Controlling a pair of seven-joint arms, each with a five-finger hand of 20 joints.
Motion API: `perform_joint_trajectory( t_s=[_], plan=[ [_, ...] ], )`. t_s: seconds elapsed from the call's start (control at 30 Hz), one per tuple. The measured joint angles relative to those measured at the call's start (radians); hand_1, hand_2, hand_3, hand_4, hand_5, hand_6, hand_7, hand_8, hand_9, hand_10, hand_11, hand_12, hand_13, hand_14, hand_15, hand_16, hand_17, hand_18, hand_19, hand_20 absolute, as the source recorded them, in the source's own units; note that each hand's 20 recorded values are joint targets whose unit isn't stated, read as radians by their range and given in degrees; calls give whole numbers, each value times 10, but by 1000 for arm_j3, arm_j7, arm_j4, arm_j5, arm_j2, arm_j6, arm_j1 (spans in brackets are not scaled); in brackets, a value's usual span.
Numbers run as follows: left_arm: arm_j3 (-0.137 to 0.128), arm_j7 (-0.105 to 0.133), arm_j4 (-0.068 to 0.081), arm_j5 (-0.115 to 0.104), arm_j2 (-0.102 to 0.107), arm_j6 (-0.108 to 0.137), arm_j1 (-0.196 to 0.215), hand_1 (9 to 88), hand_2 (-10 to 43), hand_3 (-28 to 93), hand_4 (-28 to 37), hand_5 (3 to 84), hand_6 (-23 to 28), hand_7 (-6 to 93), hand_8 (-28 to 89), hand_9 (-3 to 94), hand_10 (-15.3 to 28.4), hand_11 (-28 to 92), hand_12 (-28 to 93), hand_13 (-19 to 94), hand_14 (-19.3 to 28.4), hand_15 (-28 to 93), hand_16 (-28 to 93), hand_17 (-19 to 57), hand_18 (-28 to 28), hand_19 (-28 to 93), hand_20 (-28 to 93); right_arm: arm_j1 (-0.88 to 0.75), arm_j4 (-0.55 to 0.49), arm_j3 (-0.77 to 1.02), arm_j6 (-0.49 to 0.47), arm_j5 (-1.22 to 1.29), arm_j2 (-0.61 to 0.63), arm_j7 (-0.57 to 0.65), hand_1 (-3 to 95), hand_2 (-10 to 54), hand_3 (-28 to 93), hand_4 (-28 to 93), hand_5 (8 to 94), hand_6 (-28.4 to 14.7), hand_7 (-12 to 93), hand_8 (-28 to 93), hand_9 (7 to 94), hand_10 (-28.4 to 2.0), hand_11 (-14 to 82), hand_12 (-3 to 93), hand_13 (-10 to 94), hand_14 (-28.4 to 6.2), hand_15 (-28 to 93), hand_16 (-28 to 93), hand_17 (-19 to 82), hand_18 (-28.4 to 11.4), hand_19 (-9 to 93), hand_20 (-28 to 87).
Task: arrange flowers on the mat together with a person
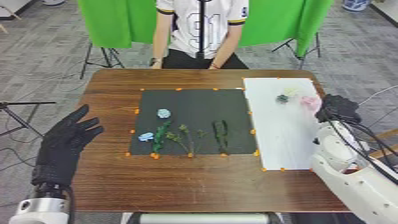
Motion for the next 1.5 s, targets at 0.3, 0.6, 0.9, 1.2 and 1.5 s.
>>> perform_joint_trajectory(
  t_s=[0.3, 0.6, 0.9, 1.2, 1.5],
  plan=[
    [-8, 2, -1, 0, -1, 0, 10, 220, 57, 801, -283, 362, 78, 154, -106, 351, 198, 297, 93, 248, 265, 584, -121, -90, 219, 515, 104, -95, -59, 67, 61, -7, 4, 1, 614, -95, 605, -283, 853, 41, 163, 12, 933, -41, 116, 390, 798, -21, 499, 267, 341, -142, 792, 20],
    [-49, 0, -5, 0, -9, 0, 29, 217, 58, 801, -283, 362, 78, 153, -106, 350, 198, 297, 93, 247, 265, 583, -121, -90, 219, 514, 104, -78, -250, -5, 190, -32, 18, -28, 607, -95, 620, -283, 853, 38, 162, 15, 933, -40, 117, 393, 800, -22, 501, 271, 339, -146, 801, 21],
    [-52, 6, -6, -7, -5, 3, 31, 217, 59, 800, -283, 362, 79, 152, -105, 346, 197, 294, 94, 246, 265, 582, -120, -90, 220, 514, 104, 218, -285, -332, 211, -23, -57, -173, 596, -95, 635, -283, 852, 38, 162, 17, 934, -39, 120, 395, 801, -23, 504, 270, 338, -146, 804, 21],
    [-49, 8, -6, -10, 1, 4, 26, 216, 58, 801, -283, 362, 79, 152, -105, 348, 198, 293, 95, 247, 265, 582, -120, -90, 220, 514, 103, 407, -211, -549, 199, -18, -236, -265, 590, -95, 643, -283, 850, 40, 165, 17, 932, -39, 122, 396, 799, -23, 507, 269, 338, -145, 804, 20],
    [-42, -14, -3, -8, 1, -2, -2, 216, 58, 801, -283, 362, 78, 153, -106, 349, 198, 295, 95, 248, 266, 582, -120, -90, 220, 514, 103, 477, -94, -710, 168, -29, -348, -277, 581, -95, 649, -283, 844, 43, 167, 13, 926, -39, 123, 394, 793, -22, 507, 270, 332, -146, 801, 19]
  ],
)
